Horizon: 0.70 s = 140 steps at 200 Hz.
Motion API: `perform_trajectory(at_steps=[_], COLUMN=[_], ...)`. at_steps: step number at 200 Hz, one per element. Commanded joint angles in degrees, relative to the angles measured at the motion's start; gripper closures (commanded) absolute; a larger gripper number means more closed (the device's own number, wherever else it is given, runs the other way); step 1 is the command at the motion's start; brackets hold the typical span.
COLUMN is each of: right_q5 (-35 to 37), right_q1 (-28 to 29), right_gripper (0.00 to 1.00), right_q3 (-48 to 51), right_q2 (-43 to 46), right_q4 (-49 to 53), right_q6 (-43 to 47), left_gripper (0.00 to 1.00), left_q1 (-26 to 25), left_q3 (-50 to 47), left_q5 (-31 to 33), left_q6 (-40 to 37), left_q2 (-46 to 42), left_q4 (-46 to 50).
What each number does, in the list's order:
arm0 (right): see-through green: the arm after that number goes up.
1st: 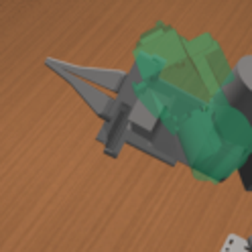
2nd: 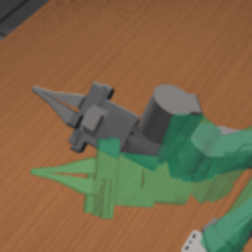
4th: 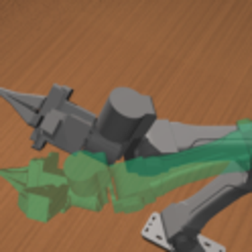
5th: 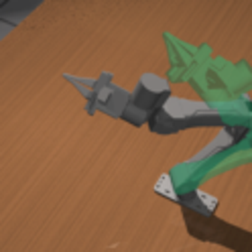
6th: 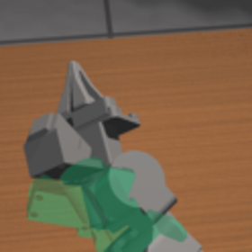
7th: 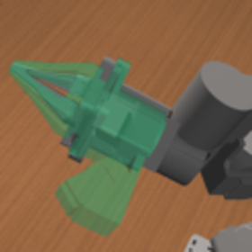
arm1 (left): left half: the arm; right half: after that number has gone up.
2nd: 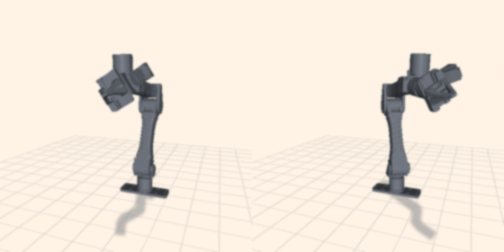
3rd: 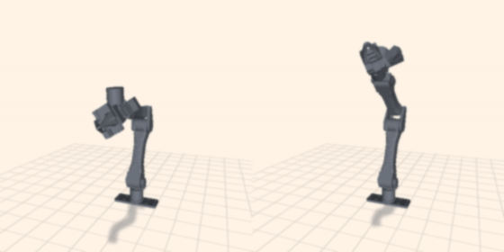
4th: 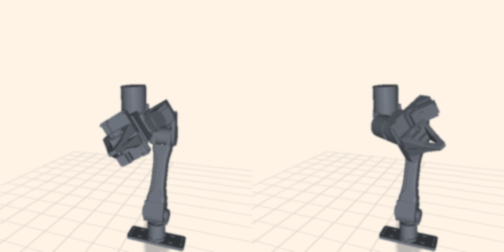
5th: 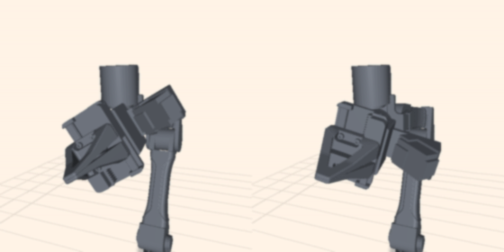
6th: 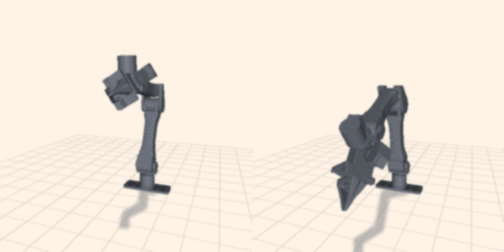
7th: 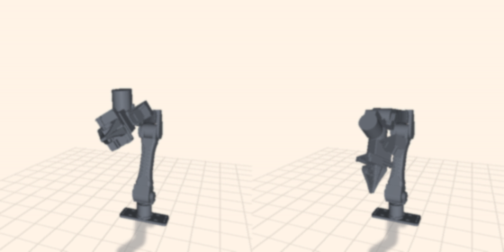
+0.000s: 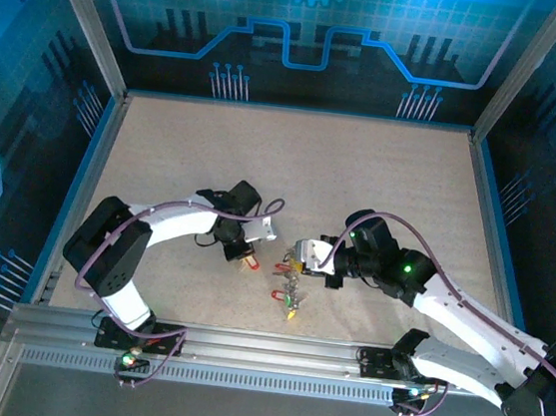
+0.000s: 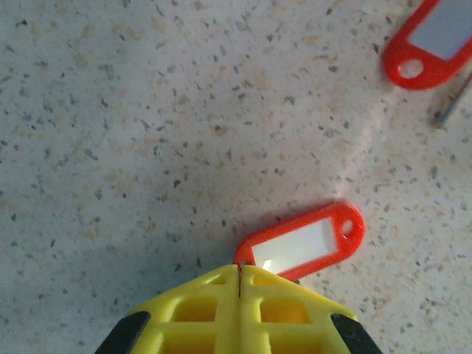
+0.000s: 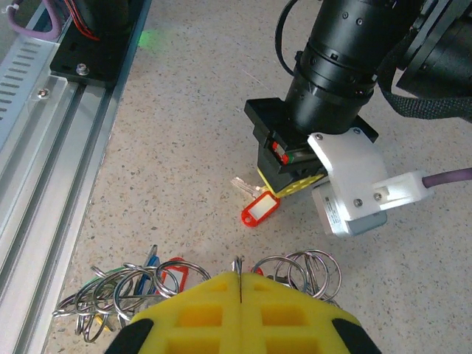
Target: Put the keys on the keyring
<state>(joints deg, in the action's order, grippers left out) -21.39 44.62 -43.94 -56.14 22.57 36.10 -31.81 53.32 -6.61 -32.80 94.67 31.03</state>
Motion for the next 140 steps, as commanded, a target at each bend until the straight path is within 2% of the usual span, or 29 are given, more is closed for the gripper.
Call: perform_trajectory(at_steps=[1,27,50,90,104,120,140], right_q5=[-0.15,0.03,0.04,0.15,0.30,0.31,0.35], right_q1=[0.54,0.55,0.53,0.55,0.52,0.50,0.48], right_gripper=[1.00,1.00,1.00,1.00,1.00,1.00,1.00], right_q3=[-1.14,-1.22,-1.15,-0.85,-0.64,-0.45,-0.20], right_q2=[0.85,0.59,0.68,0.77,0.69,0.52,0.20], right_q4=[-0.67,-0.53,-0.41,-0.90,-1.27,-1.72,-2.08], right_q6=[0.73,0.92,1.08,1.19,1.09,0.99,0.83], left_gripper=[0.90,0.76,0.69,0.64,0.63,0.64,0.64], left_q1=[0.35,0.60,1.20,2.07,2.03,2.07,1.66], left_q3=[0.29,0.98,1.61,1.01,-1.39,-6.20,-14.83], left_q5=[-1.01,-1.05,-0.79,-4.86,-9.53,-18.71,-28.78], left_q6=[1.68,0.73,0.97,-0.54,-3.07,-3.26,0.46], left_q2=[1.30,-0.14,-3.74,-16.96,-23.12,-30.45,-38.76], left_q4=[-1.50,0.13,1.72,1.86,-0.85,-7.47,-23.37])
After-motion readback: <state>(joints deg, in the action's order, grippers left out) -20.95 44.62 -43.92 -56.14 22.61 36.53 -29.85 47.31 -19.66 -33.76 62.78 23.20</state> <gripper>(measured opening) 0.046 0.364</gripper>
